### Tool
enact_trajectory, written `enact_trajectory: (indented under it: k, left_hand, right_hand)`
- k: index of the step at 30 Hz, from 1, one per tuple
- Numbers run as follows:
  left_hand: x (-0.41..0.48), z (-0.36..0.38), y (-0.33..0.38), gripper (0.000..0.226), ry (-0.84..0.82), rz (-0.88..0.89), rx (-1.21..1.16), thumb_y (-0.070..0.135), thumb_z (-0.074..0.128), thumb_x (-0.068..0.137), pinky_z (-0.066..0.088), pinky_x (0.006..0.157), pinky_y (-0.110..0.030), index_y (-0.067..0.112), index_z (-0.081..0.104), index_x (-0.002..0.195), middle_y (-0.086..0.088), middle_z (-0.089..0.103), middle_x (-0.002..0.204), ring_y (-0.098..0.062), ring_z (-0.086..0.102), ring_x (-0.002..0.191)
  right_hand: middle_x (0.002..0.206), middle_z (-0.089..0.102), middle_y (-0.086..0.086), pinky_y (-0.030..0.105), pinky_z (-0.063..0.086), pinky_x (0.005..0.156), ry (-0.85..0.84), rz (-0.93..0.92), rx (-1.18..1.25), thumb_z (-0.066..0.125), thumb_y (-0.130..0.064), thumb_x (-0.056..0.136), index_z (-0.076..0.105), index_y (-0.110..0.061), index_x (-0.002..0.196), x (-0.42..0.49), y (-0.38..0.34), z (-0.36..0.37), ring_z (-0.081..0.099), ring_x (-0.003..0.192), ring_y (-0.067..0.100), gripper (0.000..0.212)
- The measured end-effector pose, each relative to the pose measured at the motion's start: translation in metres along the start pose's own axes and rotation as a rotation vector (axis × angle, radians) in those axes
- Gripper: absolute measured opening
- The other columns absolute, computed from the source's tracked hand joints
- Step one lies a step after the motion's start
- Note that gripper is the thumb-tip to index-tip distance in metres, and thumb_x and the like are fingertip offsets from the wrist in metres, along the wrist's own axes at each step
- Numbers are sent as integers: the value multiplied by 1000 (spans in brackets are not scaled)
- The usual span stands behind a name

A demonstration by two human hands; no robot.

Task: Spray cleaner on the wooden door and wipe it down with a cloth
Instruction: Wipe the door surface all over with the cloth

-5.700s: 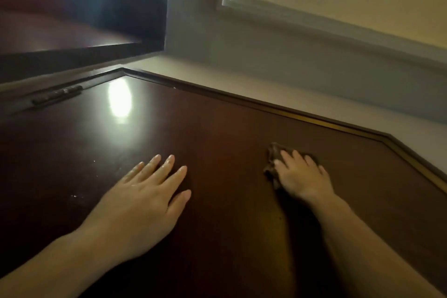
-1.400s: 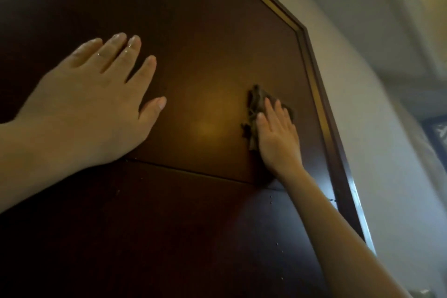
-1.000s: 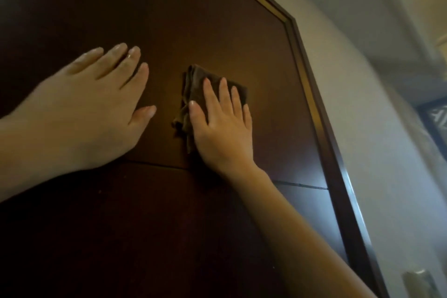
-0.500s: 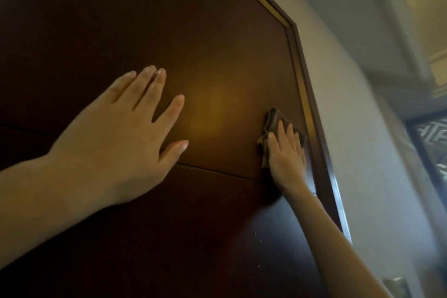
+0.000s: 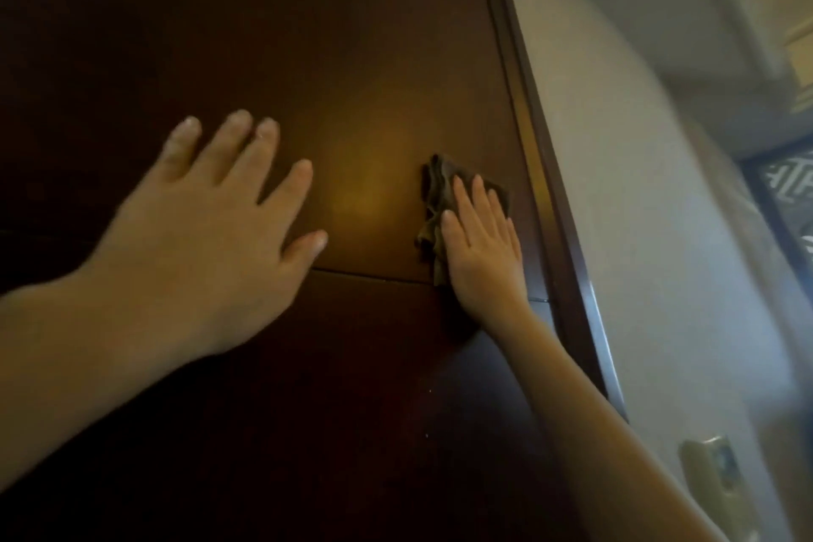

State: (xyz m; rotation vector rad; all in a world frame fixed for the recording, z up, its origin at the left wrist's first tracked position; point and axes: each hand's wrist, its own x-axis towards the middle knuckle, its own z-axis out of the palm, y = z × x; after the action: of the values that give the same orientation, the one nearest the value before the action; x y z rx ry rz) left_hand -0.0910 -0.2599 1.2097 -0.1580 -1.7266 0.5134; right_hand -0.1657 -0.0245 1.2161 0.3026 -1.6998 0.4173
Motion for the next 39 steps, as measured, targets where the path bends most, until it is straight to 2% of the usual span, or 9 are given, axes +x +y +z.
enact_trajectory:
  k: [2,5,7,12,17,24,29,34,39]
  left_hand:
    - [-2,1,32,67,25,-3,-54,59,-16,80,-9,114,-45,24,-21,137,-11,-19,153,-29,-18,141]
    - [-6,13,48,67,149,-8,-122,52,19,93,15,109,-47,8,39,138,-25,33,144,-40,29,135]
    - [-3,22,47,67,177,-12,-115,51,25,90,18,104,-47,3,48,132,-27,42,137,-42,37,129]
    - [1,28,45,71,212,18,-52,55,17,93,14,107,-44,6,42,136,-26,38,141,-40,31,133]
    - [3,39,39,73,200,11,-78,63,12,90,-11,113,-31,16,27,144,-17,24,151,-21,-7,141]
    - [-1,34,41,69,240,-8,-55,58,17,93,-6,112,-30,11,35,140,-22,33,145,-32,24,137]
    - [-3,30,43,67,288,-15,-15,54,17,94,12,107,-41,7,37,137,-25,38,141,-38,33,132]
    - [-8,24,45,68,276,-20,-25,54,14,93,23,108,-44,9,34,139,-22,36,144,-34,32,135]
    - [-21,20,21,60,269,48,-96,58,2,90,6,113,-32,27,10,141,-3,11,151,-15,7,139]
  right_hand:
    - [158,-6,-5,37,-4,118,-10,44,-59,14,-39,101,-1,-28,149,-8,29,-3,-11,144,11,51]
    - [157,-10,-1,37,-5,117,-69,108,-153,15,-33,102,-7,-24,146,-24,65,-11,-14,143,15,50]
    - [157,-13,-1,36,-8,116,-111,159,-100,16,-33,102,-9,-25,146,-28,74,-15,-15,142,13,52]
    - [156,-16,-3,37,-12,115,-116,27,-23,14,-42,100,-7,-27,148,-32,30,-7,-18,142,14,54]
    - [150,-17,-19,27,-16,113,-74,-132,24,6,-50,89,-10,-39,139,-38,36,-4,-22,137,0,54]
    - [145,-22,-17,13,-25,103,-53,17,-137,-2,-50,87,-15,-36,135,-63,102,-7,-32,127,-5,52]
    - [154,-21,-10,31,-15,115,-62,72,6,0,-56,84,-16,-38,134,-72,54,1,-25,138,5,56]
    - [142,-28,-21,24,-21,109,-27,-191,-1,-6,-58,80,-19,-43,133,-87,-7,13,-28,136,1,56]
    - [149,-18,-17,24,-14,110,29,-55,-24,-6,-60,77,-15,-42,132,-69,28,7,-21,133,-2,59]
